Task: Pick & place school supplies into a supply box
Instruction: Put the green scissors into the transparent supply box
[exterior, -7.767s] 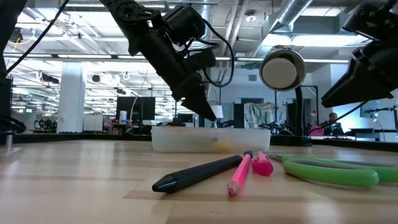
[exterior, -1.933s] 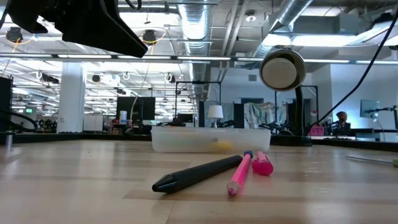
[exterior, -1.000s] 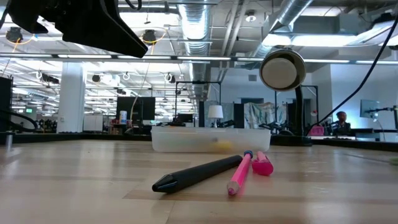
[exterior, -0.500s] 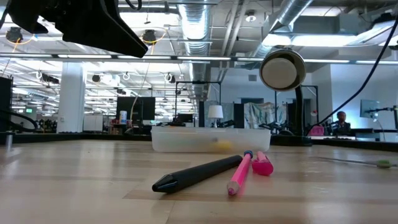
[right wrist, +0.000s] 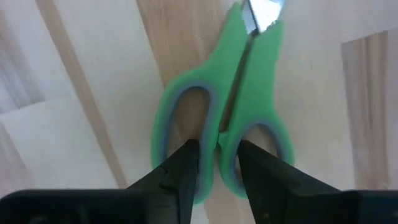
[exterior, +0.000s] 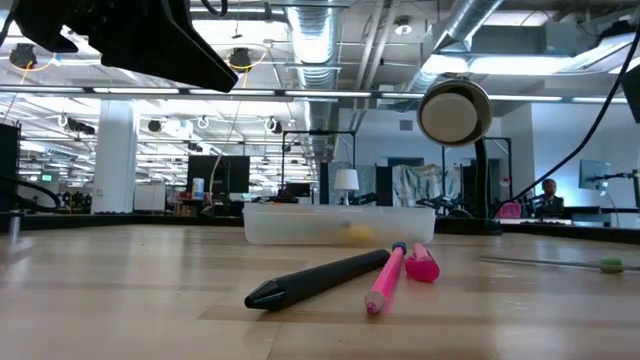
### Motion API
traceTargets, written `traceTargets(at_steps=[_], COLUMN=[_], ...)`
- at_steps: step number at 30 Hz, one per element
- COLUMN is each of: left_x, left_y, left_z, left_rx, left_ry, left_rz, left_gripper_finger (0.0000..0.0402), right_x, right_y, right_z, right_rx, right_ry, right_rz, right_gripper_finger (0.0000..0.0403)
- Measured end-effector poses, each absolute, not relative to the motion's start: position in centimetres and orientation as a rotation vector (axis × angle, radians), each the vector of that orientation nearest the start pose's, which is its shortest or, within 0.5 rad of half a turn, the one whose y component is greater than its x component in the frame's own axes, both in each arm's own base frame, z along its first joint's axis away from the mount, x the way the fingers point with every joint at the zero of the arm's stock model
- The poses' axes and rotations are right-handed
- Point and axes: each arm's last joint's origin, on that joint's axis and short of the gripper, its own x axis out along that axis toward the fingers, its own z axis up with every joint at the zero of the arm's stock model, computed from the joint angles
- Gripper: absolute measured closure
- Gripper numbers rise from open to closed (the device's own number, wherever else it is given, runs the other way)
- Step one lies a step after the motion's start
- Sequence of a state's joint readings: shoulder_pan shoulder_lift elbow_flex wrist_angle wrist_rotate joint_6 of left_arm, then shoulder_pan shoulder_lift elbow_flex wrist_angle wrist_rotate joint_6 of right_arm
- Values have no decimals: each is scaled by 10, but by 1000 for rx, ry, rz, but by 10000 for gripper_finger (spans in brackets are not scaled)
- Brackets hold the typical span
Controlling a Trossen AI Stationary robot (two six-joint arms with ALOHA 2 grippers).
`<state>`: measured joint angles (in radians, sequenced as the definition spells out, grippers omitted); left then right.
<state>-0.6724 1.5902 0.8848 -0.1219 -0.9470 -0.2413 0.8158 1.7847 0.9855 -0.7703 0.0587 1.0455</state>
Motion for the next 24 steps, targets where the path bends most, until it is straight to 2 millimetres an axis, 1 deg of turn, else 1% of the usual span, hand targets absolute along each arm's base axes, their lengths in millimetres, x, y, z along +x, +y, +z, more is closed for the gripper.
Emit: traceTargets(at_steps=[5,10,17,20,24], left_x=[255,255,255,256,256], left_y=[-173,-173,-173,-173,-173], left_z=[192,192,192,192,192], left_rx=[363,362,358,357,354], left_ry=[531,530,529,529,528], left_rz=[324,325,327,327,328], left_gripper_finger=[225,225,225,225,225], right_x=[198,198,198,198,198], right_y=[208,207,207,208,208], right_z=[131,130,130,130,130], right_rx=[100,57,56,58,60], right_ry=[1543,1529,1525,1524,1522], right_rz=[-193,-167,-165,-163,-163], right_gripper_finger=[301,301,304,314,338])
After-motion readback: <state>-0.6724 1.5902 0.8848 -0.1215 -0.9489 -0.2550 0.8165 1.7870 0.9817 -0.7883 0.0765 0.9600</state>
